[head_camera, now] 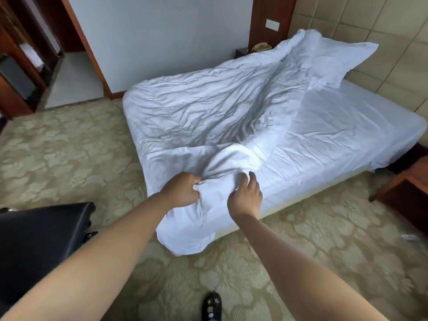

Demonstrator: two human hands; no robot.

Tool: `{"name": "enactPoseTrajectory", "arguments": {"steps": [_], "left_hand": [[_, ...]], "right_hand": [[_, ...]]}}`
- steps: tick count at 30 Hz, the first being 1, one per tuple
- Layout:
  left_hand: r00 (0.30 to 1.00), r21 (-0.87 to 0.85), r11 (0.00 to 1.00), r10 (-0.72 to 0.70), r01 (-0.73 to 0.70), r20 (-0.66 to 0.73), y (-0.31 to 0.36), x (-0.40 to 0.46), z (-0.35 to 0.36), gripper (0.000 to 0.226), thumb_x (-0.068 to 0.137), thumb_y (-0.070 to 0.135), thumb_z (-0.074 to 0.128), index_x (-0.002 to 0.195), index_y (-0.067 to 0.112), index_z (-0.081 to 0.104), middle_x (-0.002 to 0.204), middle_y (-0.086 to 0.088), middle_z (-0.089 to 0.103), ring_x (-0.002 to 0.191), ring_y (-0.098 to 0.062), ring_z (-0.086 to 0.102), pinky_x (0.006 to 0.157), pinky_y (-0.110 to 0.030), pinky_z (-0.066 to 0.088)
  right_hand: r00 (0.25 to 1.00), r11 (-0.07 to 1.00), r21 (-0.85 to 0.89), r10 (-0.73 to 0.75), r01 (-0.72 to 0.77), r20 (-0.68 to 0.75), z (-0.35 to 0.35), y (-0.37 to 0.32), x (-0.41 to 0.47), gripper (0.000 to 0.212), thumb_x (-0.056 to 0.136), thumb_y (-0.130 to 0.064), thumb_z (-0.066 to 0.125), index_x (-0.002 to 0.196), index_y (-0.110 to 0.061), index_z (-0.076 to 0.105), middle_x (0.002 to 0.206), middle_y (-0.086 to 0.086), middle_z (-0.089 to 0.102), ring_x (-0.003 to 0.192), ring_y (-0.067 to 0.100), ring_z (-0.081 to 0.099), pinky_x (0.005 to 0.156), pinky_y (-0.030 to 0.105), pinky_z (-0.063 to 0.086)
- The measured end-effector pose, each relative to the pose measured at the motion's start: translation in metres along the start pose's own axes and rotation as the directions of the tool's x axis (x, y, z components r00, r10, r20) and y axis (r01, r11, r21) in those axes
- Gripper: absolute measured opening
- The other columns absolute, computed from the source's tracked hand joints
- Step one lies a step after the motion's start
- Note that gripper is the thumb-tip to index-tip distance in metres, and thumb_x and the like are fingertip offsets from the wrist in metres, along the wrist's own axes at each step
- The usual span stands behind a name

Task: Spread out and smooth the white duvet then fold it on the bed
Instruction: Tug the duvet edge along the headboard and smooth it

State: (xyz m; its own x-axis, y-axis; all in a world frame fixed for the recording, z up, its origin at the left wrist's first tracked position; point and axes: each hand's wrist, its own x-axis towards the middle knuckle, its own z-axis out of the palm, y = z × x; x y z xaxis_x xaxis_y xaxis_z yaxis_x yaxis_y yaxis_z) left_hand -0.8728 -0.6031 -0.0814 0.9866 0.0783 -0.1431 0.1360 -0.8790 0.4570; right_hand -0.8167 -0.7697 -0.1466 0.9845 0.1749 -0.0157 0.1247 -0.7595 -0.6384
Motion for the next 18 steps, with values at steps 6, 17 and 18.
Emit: {"name": "enactPoseTrajectory", "arguments": {"steps": [6,17,18], "left_hand": [[0.996,-0.128,0.990,-0.046,0.055,0.071,-0.035,0.018,0.003,0.031,0.070,0.009,0.054,0.050,0.016,0.031,0.054,0.002,0.039,0.055,-0.011,0.039,0.054,-0.027,0.025],[0.886,-0.266,0.932,-0.107,0.248,0.452,-0.072,0.029,0.003,0.101,0.074,0.034,0.074,0.152,0.020,0.010,0.149,0.003,0.027,0.139,-0.016,0.026,0.101,-0.023,0.028],[0.867,-0.307,0.906,-0.112,0.290,0.485,-0.066,0.034,0.005,0.114,0.075,0.039,0.077,0.153,0.022,-0.004,0.154,0.007,0.015,0.143,-0.012,0.016,0.104,-0.020,0.023]], "right_hand": [[0.888,0.812,-0.368,-0.379,0.454,0.259,0.036,-0.005,0.031,0.111,0.081,-0.038,0.060,0.140,-0.028,-0.035,0.148,-0.002,-0.035,0.141,0.017,-0.029,0.116,0.040,-0.017],[0.937,0.924,-0.348,-0.029,0.158,0.349,0.057,-0.017,0.082,0.028,0.085,-0.010,0.044,0.112,-0.011,0.052,0.108,0.014,0.065,0.102,0.036,0.060,0.078,0.034,0.045],[0.936,0.918,-0.370,-0.006,0.145,0.352,0.056,-0.015,0.082,0.026,0.086,-0.012,0.043,0.110,-0.012,0.053,0.109,0.012,0.065,0.102,0.034,0.060,0.078,0.033,0.045]]}}
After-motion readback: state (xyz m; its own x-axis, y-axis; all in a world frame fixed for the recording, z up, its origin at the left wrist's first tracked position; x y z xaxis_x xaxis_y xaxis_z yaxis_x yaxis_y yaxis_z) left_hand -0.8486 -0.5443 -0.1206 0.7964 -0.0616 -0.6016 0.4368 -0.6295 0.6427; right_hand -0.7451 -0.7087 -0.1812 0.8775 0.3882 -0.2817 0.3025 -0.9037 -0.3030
